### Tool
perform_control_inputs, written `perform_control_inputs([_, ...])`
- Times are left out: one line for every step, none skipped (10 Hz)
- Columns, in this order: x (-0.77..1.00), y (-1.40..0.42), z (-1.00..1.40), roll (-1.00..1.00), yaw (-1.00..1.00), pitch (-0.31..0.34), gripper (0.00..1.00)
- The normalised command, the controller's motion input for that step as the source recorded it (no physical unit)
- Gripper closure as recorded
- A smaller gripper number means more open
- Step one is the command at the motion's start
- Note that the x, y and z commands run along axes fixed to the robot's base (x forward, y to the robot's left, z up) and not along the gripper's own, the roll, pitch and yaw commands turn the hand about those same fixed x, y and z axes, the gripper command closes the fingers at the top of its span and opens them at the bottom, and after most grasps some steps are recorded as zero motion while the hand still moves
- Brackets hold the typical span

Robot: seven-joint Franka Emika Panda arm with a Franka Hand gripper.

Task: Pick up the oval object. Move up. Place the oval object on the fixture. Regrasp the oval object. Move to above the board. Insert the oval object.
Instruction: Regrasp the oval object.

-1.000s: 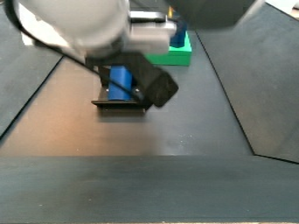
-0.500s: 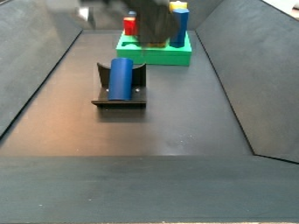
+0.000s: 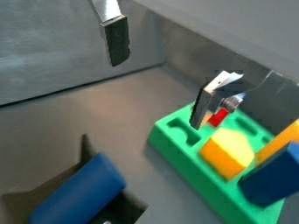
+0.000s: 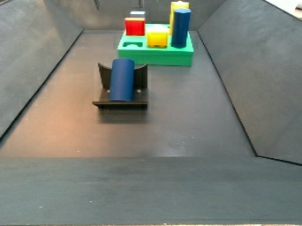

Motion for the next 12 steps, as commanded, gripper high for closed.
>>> perform_control_inputs([-0.01,-0.02,0.01,1.00,0.02,0.044,0.00])
perform_control_inputs([-0.02,-0.02,0.01,1.00,0.02,0.039,0.00])
perform_control_inputs([-0.02,-0.02,0.02,1.00,0.02,0.037,0.00])
perform_control_inputs([-0.02,-0.02,0.01,1.00,0.02,0.032,0.00])
perform_control_inputs([-0.01,-0.02,0.00,1.00,0.02,0.029,0.00])
perform_control_inputs([-0.01,-0.02,0.00,1.00,0.02,0.027,0.00])
perform_control_inputs([-0.01,-0.02,0.00,1.00,0.03,0.030,0.00])
perform_control_inputs([0.00,-0.02,0.01,1.00,0.03,0.035,0.00])
perform_control_inputs([0.01,-0.02,0.00,1.00,0.03,0.040,0.00])
perform_control_inputs([0.02,-0.02,-0.01,1.00,0.03,0.049,0.00])
perform_control_inputs([0.04,-0.02,-0.01,1.00,0.04,0.056,0.00])
perform_control_inputs([0.04,-0.02,-0.01,1.00,0.04,0.062,0.00])
